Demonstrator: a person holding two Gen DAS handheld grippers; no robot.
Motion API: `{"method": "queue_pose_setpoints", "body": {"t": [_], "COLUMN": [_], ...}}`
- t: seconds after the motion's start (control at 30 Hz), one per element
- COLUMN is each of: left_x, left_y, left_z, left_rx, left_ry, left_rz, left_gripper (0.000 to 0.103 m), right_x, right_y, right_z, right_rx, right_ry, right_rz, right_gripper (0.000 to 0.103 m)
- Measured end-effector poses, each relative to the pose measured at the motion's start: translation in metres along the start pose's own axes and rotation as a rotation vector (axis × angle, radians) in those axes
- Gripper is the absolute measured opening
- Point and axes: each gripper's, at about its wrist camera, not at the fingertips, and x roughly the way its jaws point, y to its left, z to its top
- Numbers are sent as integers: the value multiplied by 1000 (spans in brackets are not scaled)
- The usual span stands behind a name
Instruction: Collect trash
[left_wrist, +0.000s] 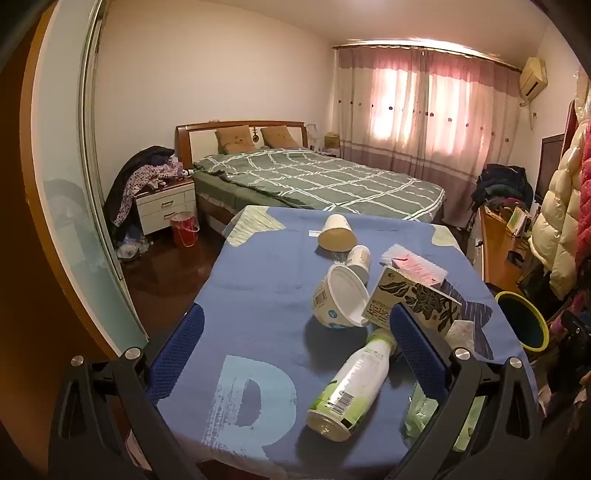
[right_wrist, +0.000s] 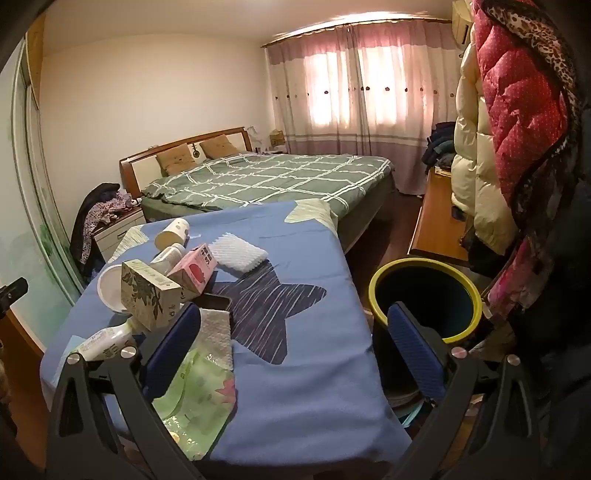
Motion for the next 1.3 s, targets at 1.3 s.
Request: {"method": "queue_pose_setpoints", "body": {"t": [1.3], "left_x": [4], "left_y": [-6], "left_z": [-3], "left_rx": [-2], "left_ry": [17], "left_rz": [-13], "left_gripper": [99], "right_x": [15], "right_y": [4], "right_z": [-6], "right_rx": [6], "right_ry": [24], "right_rz": [1], "right_gripper": [96]}}
